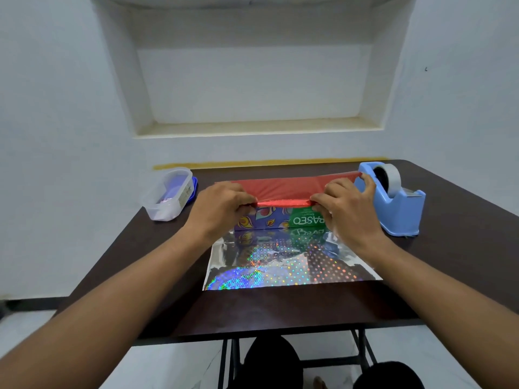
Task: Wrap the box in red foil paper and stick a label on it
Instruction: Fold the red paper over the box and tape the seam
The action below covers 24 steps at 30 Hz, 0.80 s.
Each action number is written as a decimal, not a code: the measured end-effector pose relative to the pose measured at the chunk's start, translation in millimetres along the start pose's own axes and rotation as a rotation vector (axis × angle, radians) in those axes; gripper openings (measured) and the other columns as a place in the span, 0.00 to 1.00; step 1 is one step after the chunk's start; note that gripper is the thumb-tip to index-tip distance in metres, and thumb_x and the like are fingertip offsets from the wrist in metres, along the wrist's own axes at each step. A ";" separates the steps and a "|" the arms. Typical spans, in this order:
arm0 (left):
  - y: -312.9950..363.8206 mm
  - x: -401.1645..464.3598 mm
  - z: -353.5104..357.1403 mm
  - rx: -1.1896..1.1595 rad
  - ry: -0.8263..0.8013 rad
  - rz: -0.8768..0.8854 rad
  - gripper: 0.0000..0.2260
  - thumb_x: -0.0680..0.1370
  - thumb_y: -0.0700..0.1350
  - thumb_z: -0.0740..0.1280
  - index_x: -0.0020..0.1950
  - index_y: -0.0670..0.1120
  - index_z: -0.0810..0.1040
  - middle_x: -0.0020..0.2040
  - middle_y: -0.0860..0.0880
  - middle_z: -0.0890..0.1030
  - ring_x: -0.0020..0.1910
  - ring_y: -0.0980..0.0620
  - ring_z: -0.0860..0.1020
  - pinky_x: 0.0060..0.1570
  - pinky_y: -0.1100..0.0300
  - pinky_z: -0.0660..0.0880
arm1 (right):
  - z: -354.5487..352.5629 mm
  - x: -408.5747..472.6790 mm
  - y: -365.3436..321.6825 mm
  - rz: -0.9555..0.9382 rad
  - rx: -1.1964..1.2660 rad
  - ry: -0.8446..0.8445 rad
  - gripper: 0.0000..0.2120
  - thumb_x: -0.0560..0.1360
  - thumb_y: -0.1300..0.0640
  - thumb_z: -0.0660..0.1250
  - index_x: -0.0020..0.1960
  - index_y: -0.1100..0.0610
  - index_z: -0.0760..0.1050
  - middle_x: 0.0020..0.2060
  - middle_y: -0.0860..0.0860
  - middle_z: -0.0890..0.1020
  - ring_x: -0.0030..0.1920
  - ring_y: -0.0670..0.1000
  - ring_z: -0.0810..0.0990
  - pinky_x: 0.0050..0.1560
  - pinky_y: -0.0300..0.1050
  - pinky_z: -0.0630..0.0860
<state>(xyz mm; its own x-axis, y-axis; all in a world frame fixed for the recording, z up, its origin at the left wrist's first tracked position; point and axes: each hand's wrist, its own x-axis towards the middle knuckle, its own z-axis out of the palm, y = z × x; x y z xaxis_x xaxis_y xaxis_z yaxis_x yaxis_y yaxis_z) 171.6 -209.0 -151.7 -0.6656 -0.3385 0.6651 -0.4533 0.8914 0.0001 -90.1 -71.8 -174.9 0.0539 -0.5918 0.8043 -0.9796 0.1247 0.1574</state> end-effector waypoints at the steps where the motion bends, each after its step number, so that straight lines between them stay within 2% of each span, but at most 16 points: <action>1: 0.5 -1.2 1.3 -0.006 0.029 -0.001 0.09 0.73 0.47 0.79 0.52 0.51 0.89 0.45 0.51 0.87 0.44 0.44 0.84 0.36 0.51 0.80 | 0.2 -1.2 0.8 -0.005 0.004 0.013 0.09 0.69 0.57 0.82 0.47 0.52 0.87 0.37 0.49 0.80 0.43 0.56 0.82 0.65 0.76 0.65; 3: 2.8 -4.5 2.5 -0.011 0.081 0.006 0.07 0.72 0.45 0.79 0.49 0.49 0.89 0.42 0.50 0.86 0.41 0.44 0.84 0.33 0.52 0.80 | 0.7 -2.7 2.2 -0.009 -0.004 0.031 0.07 0.70 0.57 0.81 0.47 0.52 0.86 0.35 0.48 0.79 0.38 0.55 0.81 0.66 0.73 0.65; 6: 5.4 -9.6 4.2 0.011 0.101 0.015 0.06 0.72 0.47 0.74 0.45 0.47 0.89 0.41 0.49 0.85 0.40 0.42 0.83 0.31 0.49 0.80 | 1.4 -3.6 3.5 -0.025 -0.008 0.038 0.06 0.71 0.57 0.80 0.46 0.52 0.86 0.34 0.48 0.78 0.35 0.54 0.79 0.66 0.72 0.64; 12: 2.1 -16.6 6.8 0.088 0.132 0.125 0.10 0.77 0.47 0.68 0.47 0.45 0.88 0.40 0.47 0.82 0.38 0.43 0.79 0.25 0.52 0.77 | 4.2 -7.7 7.4 -0.058 0.013 0.031 0.06 0.72 0.57 0.79 0.47 0.53 0.86 0.36 0.48 0.79 0.38 0.55 0.80 0.62 0.70 0.68; 15: -4.2 -20.1 9.6 0.082 0.126 0.112 0.06 0.77 0.41 0.73 0.52 0.44 0.88 0.42 0.46 0.82 0.39 0.43 0.79 0.27 0.52 0.77 | 7.1 -8.1 11.0 -0.054 0.033 0.024 0.06 0.73 0.58 0.79 0.48 0.53 0.85 0.36 0.49 0.80 0.37 0.56 0.80 0.59 0.67 0.70; 19: -12.9 -24.7 5.8 0.040 0.130 0.085 0.12 0.72 0.34 0.79 0.53 0.43 0.88 0.46 0.46 0.85 0.40 0.42 0.81 0.31 0.53 0.78 | 6.4 -7.9 12.0 -0.043 0.063 0.013 0.05 0.73 0.57 0.78 0.49 0.52 0.86 0.37 0.49 0.81 0.36 0.56 0.81 0.62 0.67 0.67; 24: -20.8 -28.8 1.7 0.089 0.108 0.122 0.15 0.70 0.32 0.80 0.54 0.42 0.87 0.46 0.44 0.85 0.40 0.42 0.81 0.28 0.50 0.79 | 5.9 -7.4 4.6 0.055 0.114 0.010 0.10 0.71 0.58 0.80 0.52 0.50 0.86 0.39 0.47 0.83 0.38 0.55 0.83 0.60 0.69 0.68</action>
<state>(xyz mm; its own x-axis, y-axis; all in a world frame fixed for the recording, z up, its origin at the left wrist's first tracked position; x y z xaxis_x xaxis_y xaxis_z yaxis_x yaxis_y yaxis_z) 199.2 -218.3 -172.0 -0.6537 -0.1908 0.7323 -0.4271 0.8919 -0.1488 -96.1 -71.5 -183.5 0.0006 -0.5781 0.8160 -0.9968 0.0650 0.0468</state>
